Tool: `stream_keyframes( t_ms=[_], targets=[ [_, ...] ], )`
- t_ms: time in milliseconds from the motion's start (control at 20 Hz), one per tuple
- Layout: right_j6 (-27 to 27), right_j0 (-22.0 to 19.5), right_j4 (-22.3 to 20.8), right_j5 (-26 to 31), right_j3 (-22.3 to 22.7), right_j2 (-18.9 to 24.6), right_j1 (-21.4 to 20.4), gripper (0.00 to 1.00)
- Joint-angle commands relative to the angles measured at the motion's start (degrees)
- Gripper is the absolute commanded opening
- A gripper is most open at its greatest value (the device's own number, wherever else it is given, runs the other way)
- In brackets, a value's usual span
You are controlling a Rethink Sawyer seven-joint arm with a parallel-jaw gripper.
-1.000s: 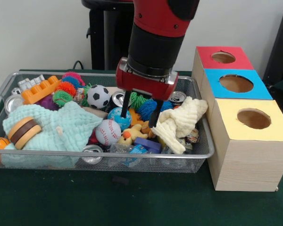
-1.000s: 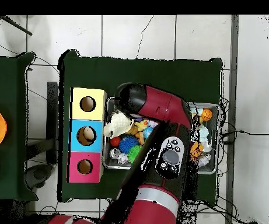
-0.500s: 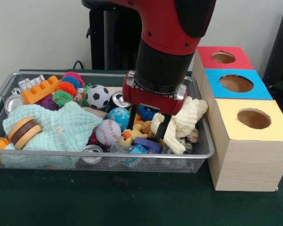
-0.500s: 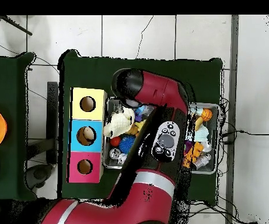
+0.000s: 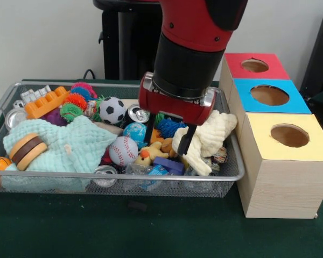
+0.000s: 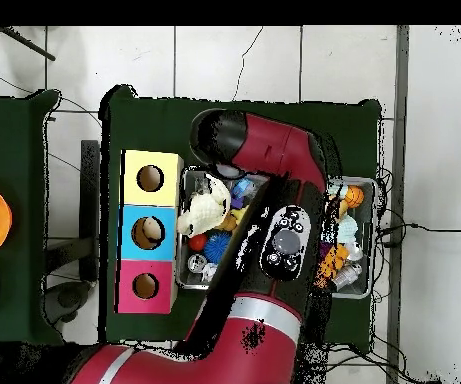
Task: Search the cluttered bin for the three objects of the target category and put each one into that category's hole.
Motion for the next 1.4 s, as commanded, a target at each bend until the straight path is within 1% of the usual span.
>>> stream_keyframes(
  t_ms=[50, 150, 250, 400, 550, 850, 1000, 1250, 1400],
  targets=[
    [9.6, -1.6, -1.0, 0.3, 10.9, 2.2, -4.5, 1.00],
    [8.3, -2.3, -1.3, 0.5, 11.6, 2.6, -4.7, 1.00],
    [7.8, -2.5, -1.5, -0.8, 13.4, 3.2, -5.0, 1.00],
    [7.6, -3.3, -1.3, -5.9, 17.3, 4.8, -5.0, 1.00],
    [7.9, -3.6, -1.2, -9.1, 19.3, 5.8, -4.6, 1.00],
    [8.5, -3.8, -1.2, -13.8, 20.8, 6.7, -3.3, 1.00],
    [9.3, -3.8, -0.7, -17.1, 22.3, 7.5, -2.9, 1.00],
    [9.3, -3.9, -0.1, -18.1, 23.4, 8.3, -2.6, 1.00],
    [8.9, -4.2, 0.4, -18.5, 25.4, 9.4, -3.1, 1.00]
  ],
)
